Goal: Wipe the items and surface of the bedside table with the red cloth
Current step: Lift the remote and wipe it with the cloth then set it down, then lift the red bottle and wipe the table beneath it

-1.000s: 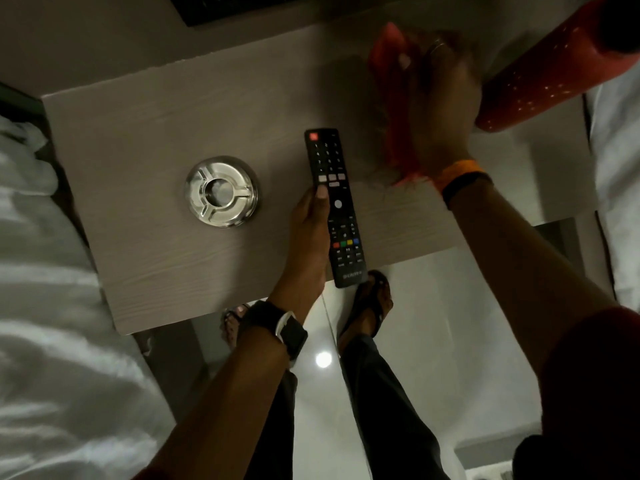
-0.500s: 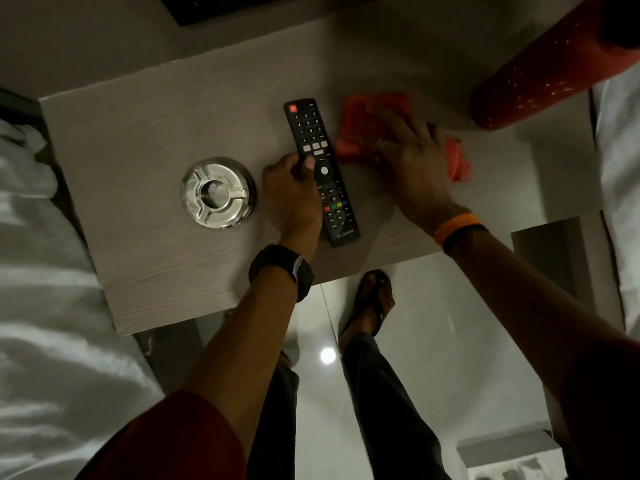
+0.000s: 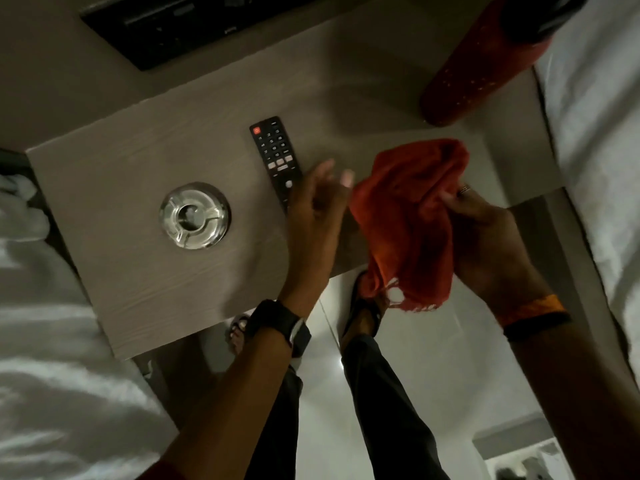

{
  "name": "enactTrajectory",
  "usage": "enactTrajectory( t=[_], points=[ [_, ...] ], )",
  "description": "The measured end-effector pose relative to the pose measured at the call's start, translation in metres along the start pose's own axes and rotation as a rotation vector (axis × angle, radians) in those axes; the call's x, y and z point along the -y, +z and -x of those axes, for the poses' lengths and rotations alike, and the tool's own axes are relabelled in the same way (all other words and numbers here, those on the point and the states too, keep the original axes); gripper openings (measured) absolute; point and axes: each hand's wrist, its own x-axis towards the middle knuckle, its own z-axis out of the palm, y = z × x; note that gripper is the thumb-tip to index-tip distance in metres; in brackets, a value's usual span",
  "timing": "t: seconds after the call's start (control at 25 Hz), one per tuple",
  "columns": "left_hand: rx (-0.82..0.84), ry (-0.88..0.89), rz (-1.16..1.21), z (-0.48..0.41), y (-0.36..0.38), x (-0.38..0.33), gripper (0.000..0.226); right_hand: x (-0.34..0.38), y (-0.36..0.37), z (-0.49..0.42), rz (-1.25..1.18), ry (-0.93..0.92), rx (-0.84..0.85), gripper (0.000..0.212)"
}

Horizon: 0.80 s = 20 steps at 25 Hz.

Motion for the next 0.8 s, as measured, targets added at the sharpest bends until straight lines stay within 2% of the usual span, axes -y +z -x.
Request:
enactTrajectory(
  t=[0.08, 0.16, 0.2, 0.28, 0.32, 0.4, 0.48, 0.56, 0.64, 0.72, 0.8],
  points=[
    [0.286, -0.155, 0.159, 0.007, 0.023, -0.014, 0.075, 0.006, 0.001, 0.006, -0.268, 0.007, -0.054, 0.038],
    [0.36, -0.164, 0.218, 0.006, 0.041, -0.018, 0.049, 0.004, 0.002, 0.006, -0.236, -0.034, -0.093, 0.041],
    [0.318, -0.119, 0.16, 0.004, 0.051, -0.024, 0.032, 0.004, -0.002, 0.006, -0.161, -0.046, -0.117, 0.035],
    [0.25, -0.014, 0.008, -0.004, 0.067, -0.038, 0.021, 0.011, -0.017, 0.008, -0.091, -0.034, -0.269, 0.04],
    [0.209, 0.045, -0.074, -0.009, 0.073, -0.047, 0.024, 0.014, -0.027, 0.011, -0.131, -0.021, -0.348, 0.044],
    [0.08, 0.211, -0.214, -0.024, 0.083, -0.069, 0.035, 0.021, -0.049, 0.02, -0.279, -0.065, -0.401, 0.045],
    [0.009, 0.479, -0.29, -0.038, 0.091, -0.099, 0.046, 0.031, -0.064, 0.028, -0.371, -0.168, -0.429, 0.039],
    [0.078, 0.776, -0.468, -0.054, 0.097, -0.132, 0.064, 0.044, -0.068, 0.029, -0.363, -0.292, -0.483, 0.025],
    [0.259, 0.963, -0.754, -0.075, 0.107, -0.165, 0.076, 0.06, -0.065, 0.022, -0.324, -0.409, -0.52, 0.021],
    [0.443, 0.924, -0.981, -0.09, 0.12, -0.189, 0.066, 0.073, -0.056, 0.006, -0.25, -0.481, -0.558, 0.022],
    [0.508, 0.878, -0.989, -0.103, 0.127, -0.197, 0.045, 0.085, -0.041, -0.018, -0.176, -0.549, -0.58, 0.02]
  ],
)
